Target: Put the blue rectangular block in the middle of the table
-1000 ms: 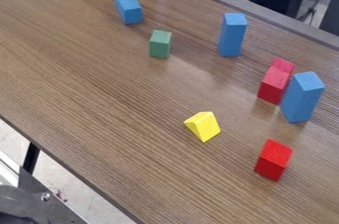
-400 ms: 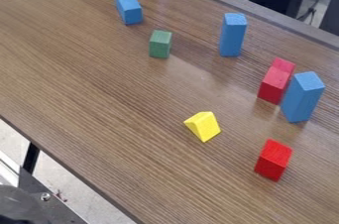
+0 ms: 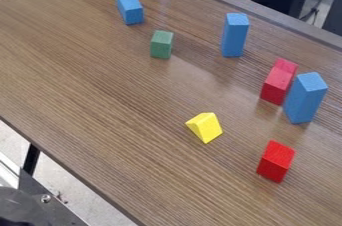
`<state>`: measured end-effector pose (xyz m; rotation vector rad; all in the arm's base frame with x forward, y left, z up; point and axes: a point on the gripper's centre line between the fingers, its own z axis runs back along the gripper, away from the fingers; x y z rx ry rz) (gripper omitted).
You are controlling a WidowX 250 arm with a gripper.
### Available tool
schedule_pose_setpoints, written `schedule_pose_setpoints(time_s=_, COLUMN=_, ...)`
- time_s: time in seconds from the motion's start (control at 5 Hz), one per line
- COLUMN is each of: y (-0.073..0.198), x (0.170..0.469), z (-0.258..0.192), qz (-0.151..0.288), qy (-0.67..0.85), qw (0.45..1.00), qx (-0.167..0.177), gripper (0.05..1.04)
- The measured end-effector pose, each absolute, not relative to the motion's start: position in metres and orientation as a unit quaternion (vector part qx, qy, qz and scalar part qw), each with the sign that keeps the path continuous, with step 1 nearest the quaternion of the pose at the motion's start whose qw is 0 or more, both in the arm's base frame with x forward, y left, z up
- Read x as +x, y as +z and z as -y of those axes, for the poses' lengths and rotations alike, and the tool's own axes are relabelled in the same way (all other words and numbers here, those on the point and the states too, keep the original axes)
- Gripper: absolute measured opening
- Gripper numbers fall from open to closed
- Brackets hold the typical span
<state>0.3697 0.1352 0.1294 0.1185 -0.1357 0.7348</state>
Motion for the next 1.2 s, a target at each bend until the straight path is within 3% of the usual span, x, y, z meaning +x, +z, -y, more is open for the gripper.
schedule_pose_setpoints(time_s=0.4, y=0.161, x=0.361, z=-0.102, qz=0.098, qy=0.332, qw=0.938, qx=0.038, gripper=0.999)
schedule_pose_setpoints(time_s=0.8, y=0.158, x=0.354, z=-0.062, qz=0.091, qy=0.297, qw=0.95, qx=0.026, gripper=0.999)
schedule_pose_setpoints(time_s=1.2, y=0.142, x=0.377, z=-0.038, qz=0.085, qy=0.295, qw=0.951, qx=0.02, gripper=0.999)
